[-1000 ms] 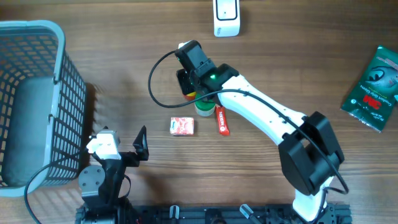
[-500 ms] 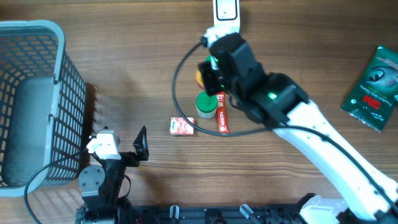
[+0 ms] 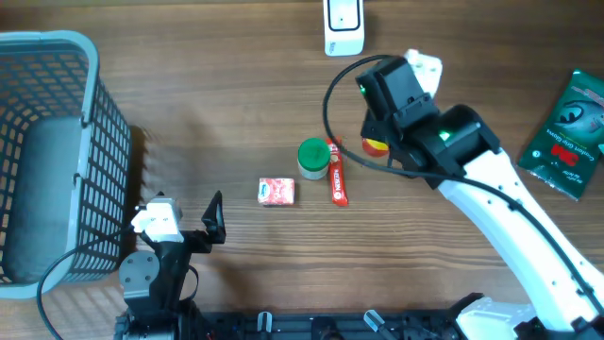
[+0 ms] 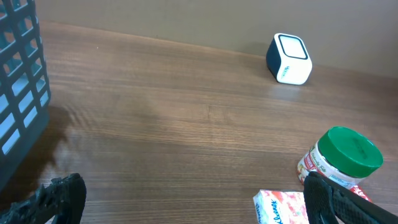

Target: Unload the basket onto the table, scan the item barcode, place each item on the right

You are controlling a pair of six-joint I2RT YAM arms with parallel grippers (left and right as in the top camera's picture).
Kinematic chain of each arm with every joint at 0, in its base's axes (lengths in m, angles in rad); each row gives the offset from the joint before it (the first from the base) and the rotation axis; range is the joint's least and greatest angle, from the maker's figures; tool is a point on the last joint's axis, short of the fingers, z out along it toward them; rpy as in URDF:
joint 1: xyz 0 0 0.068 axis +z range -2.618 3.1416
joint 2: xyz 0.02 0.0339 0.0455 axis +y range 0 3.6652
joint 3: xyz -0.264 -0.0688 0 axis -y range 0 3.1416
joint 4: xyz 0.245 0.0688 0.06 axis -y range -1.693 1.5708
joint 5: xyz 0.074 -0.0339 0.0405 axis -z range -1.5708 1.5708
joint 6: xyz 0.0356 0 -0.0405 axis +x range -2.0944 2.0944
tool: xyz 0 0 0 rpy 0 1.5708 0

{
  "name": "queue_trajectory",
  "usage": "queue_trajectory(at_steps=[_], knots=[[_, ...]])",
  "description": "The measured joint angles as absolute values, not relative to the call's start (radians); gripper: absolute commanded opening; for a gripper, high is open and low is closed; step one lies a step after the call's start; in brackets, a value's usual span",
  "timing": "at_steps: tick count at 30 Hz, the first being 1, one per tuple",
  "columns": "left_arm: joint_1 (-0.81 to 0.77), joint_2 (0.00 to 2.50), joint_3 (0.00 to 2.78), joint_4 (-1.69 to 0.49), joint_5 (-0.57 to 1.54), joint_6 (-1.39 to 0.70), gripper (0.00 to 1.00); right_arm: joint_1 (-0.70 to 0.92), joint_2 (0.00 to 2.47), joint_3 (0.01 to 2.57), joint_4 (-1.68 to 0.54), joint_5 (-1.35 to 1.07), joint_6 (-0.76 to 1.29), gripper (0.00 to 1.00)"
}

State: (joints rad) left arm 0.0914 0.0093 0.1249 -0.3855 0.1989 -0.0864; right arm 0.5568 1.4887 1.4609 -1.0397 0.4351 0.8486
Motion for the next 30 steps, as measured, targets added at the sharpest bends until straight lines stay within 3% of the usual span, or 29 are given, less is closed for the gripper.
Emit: queue_trajectory(at_steps=[5,11,14,16,19,21,25,30], knots=[[0.091,0.009,0.125,-0.385,0.199,-0.086,1.00,0.508,1.589,1.340,-1.040,0.495,1.203,0.31],[0.091,0.009,0.125,-0.386,0.199,-0.086,1.00,0.489,1.748,1.308,-1.040,0.540,1.452,0.32],[0.091,0.009,0.125,-0.386,0.199,-0.086,1.00,0.490,1.752,1.309,-1.040,0.548,1.541,0.63],[0.091,0.009,0.125,-0.385,0.199,-0.086,1.00,0.489,1.752,1.309,-1.040,0.542,1.575,0.73],[0.091,0.009,0.125,-0.386,0.199,-0.086,1.00,0.488,1.752,1.313,-1.059,0.525,1.605,0.79],[0.091,0.009,0.125,-0.386,0.199,-0.086,1.00,0.488,1.752,1.327,-1.099,0.506,1.613,0.90],[0.091,0.009,0.125,-0.386,0.199,-0.086,1.00,0.488,1.748,1.383,-1.166,0.454,1.563,1.00],[0.091,0.009,0.125,-0.386,0.199,-0.086,1.00,0.488,1.693,1.460,-1.175,0.373,1.318,1.00]])
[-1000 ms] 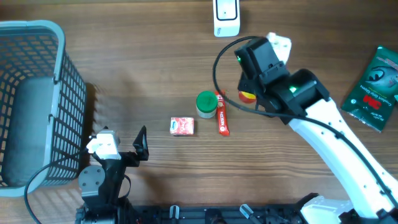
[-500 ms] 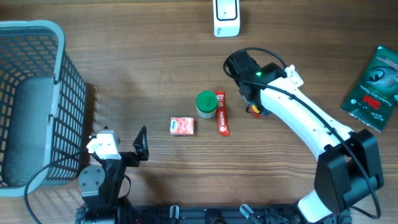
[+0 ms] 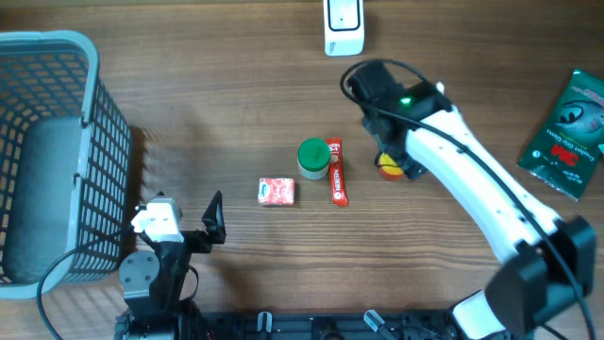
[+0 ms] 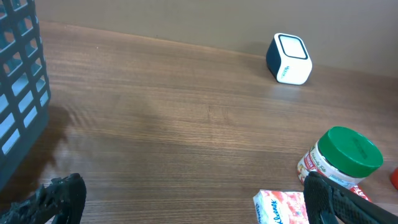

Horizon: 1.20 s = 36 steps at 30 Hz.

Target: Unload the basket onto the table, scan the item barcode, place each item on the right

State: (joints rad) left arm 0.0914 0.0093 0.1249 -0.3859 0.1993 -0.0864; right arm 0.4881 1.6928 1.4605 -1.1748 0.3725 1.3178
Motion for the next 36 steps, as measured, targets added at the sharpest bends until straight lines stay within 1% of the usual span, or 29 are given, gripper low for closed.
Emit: queue_trajectory(at_steps=[6,10,13,15,20,25,31,33,36], knots=[[0.091,0.009,0.125,-0.386,0.199,-0.086,1.00,0.487,1.544,1.529,-1.086,0.319,0.789,1.00],[0.091,0.009,0.125,-0.386,0.199,-0.086,1.00,0.466,1.477,1.531,-1.078,0.290,0.471,1.00],[0.091,0.009,0.125,-0.385,0.199,-0.086,1.00,0.435,1.468,1.533,-1.111,0.181,0.216,1.00],[0.091,0.009,0.125,-0.386,0.199,-0.086,1.00,0.415,1.468,1.532,-1.119,0.098,0.084,1.00],[0.091,0.009,0.125,-0.386,0.199,-0.086,1.00,0.347,1.470,1.507,-1.053,0.026,-0.068,1.00],[0.091,0.009,0.125,-0.386,0.199,-0.086,1.00,0.252,1.522,1.479,-1.037,-0.049,-0.123,1.00],[0.091,0.009,0.125,-0.385,0.199,-0.086,1.00,0.213,1.634,1.478,-1.042,-0.101,-0.138,0.99],[0.091,0.009,0.125,-0.386,0.199,-0.086,1.00,0.211,1.678,1.478,-1.058,-0.116,-0.141,0.98],[0.091,0.009,0.125,-0.385,0.199,-0.086,1.00,0.211,1.727,1.476,-1.074,-0.131,-0.145,0.88]])
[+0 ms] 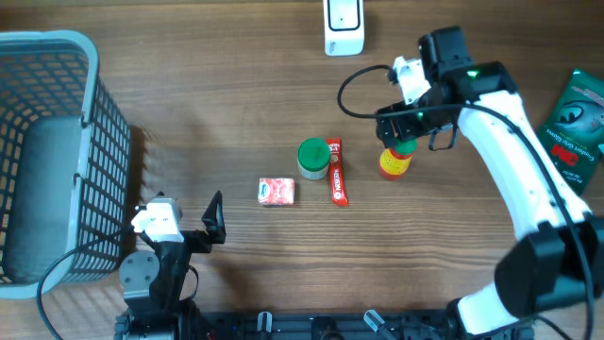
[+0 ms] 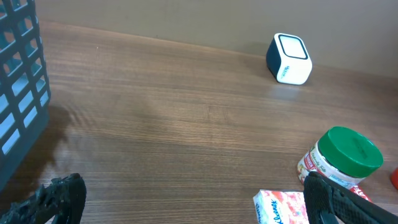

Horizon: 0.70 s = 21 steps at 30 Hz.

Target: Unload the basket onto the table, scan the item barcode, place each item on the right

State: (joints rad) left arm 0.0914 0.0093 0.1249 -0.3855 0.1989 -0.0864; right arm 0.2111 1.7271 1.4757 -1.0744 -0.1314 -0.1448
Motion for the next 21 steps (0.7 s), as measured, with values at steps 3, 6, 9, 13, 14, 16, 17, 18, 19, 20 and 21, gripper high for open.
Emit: queue_trajectory(at_steps=[3,6,9,13,14,16,17,18,19,20,21], knots=[[0.091,0.009,0.125,-0.385,0.199,-0.086,1.00,0.211,1.764,1.474,-1.108,-0.138,-0.158,0.86],[0.091,0.009,0.125,-0.386,0.199,-0.086,1.00,0.211,1.770,1.473,-1.133,-0.143,-0.158,0.86],[0.091,0.009,0.125,-0.386,0.199,-0.086,1.00,0.211,1.770,1.473,-1.140,-0.150,-0.158,0.85],[0.091,0.009,0.125,-0.386,0.199,-0.086,1.00,0.211,1.770,1.472,-1.152,-0.155,-0.157,0.75],[0.091,0.009,0.125,-0.386,0.199,-0.086,1.00,0.211,1.770,1.472,-1.156,-0.157,-0.155,0.72],[0.091,0.009,0.125,-0.386,0.199,-0.086,1.00,0.212,1.770,1.472,-1.159,-0.157,-0.147,0.68],[0.091,0.009,0.125,-0.386,0.199,-0.086,1.00,0.211,1.770,1.472,-1.161,-0.157,-0.144,0.67],[0.091,0.009,0.125,-0.386,0.199,-0.086,1.00,0.212,1.770,1.472,-1.164,-0.157,-0.143,0.64],[0.091,0.009,0.125,-0.386,0.199,-0.086,1.00,0.211,1.770,1.472,-1.166,-0.157,-0.141,0.64],[0.091,0.009,0.125,-0.386,0.199,-0.086,1.00,0.212,1.770,1.472,-1.170,-0.157,-0.135,0.63],[0.091,0.009,0.125,-0.386,0.199,-0.086,1.00,0.212,1.770,1.472,-1.173,-0.157,-0.135,0.62]])
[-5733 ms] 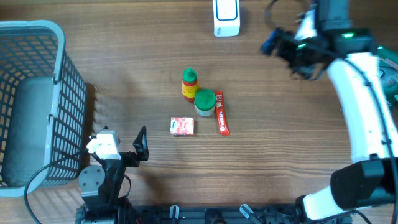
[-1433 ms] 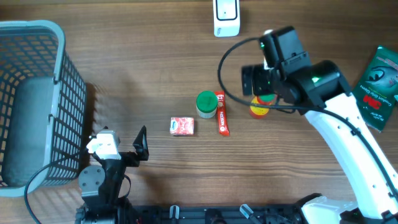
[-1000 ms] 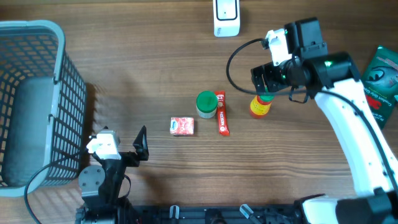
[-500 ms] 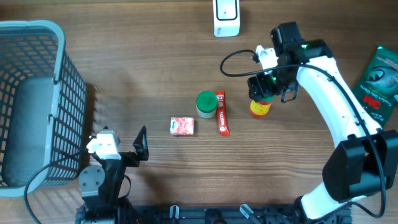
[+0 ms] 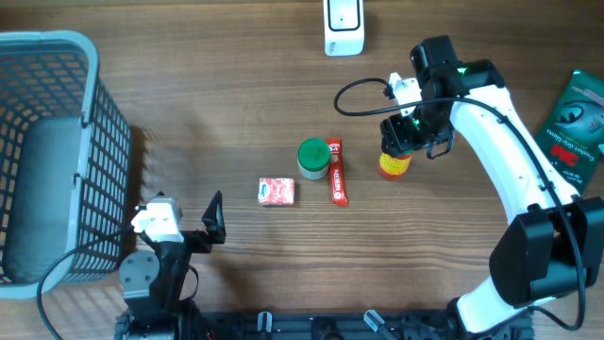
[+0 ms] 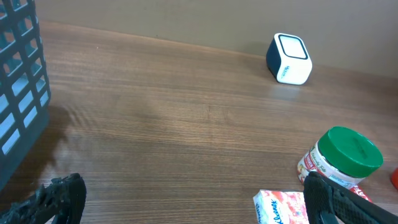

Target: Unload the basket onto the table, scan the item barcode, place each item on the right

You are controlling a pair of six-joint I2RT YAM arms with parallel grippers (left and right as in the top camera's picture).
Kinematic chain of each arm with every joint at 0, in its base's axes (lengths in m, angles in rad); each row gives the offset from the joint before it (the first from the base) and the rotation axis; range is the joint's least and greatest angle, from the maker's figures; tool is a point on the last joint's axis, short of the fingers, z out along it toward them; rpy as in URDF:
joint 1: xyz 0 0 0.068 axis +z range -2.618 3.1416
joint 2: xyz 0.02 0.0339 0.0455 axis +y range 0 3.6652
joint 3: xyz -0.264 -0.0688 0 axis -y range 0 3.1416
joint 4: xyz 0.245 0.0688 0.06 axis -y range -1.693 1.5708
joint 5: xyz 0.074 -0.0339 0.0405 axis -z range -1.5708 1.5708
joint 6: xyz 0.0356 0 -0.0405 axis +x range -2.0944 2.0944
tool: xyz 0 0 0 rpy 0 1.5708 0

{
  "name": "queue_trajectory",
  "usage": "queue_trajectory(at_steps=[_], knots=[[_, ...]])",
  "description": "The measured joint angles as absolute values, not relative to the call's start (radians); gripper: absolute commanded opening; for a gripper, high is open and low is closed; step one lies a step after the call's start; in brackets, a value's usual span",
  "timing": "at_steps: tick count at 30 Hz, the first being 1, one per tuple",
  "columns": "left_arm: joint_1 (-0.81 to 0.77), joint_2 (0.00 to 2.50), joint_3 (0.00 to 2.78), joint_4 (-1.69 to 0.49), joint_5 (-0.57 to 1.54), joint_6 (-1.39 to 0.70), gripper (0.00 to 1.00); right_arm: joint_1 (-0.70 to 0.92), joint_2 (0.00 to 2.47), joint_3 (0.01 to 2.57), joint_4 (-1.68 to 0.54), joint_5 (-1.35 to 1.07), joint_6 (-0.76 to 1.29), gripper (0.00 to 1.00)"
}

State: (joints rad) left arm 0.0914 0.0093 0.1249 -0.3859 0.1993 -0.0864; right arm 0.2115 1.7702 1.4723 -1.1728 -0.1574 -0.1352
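Note:
A small yellow bottle with red markings [image 5: 394,164] stands on the table right of centre. My right gripper [image 5: 400,137] hangs directly over its top, and the fingers hide that top, so I cannot tell how the jaws stand. The white barcode scanner [image 5: 343,25] sits at the far edge and also shows as the scanner [image 6: 290,58] in the left wrist view. My left gripper [image 5: 209,219] rests near the front left edge. In its own view the left gripper [image 6: 193,202] is open over bare wood.
A green-lidded jar [image 5: 313,159], a red stick packet [image 5: 337,173] and a pink tissue pack [image 5: 276,192] lie mid-table. The grey wire basket [image 5: 106,123] fills the left side. A dark green pouch [image 5: 569,109] lies at the right edge.
My right gripper has shifted slightly and now sits closer over the bottle's top. The bottle, the other items and the left arm have not moved.
At first my right gripper covered the bottle close to the red stick packet. Then the bottle stood farther right and nearer the front, with the arm reaching from the left. Later the arm had swung round to the far-right side, its gripper above the bottle, where it remains.

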Motion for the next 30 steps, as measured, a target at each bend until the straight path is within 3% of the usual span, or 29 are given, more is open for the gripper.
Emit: queue_trajectory(at_steps=[4,7,9,23,30], knots=[[0.091,0.009,0.125,-0.386,0.199,-0.086,1.00,0.212,1.770,1.465,-1.175,-0.156,-0.114,0.57],[0.091,0.009,0.125,-0.386,0.199,-0.086,1.00,0.212,1.770,1.436,-1.169,-0.153,-0.076,0.37],[0.091,0.009,0.125,-0.385,0.199,-0.086,1.00,0.212,1.769,1.424,-1.163,-0.146,-0.031,0.33],[0.091,0.009,0.125,-0.386,0.199,-0.086,1.00,0.213,1.765,1.448,-1.208,-0.069,0.336,0.30],[0.091,0.009,0.125,-0.386,0.199,-0.086,1.00,0.213,1.768,1.565,-1.288,0.075,0.698,0.31]])
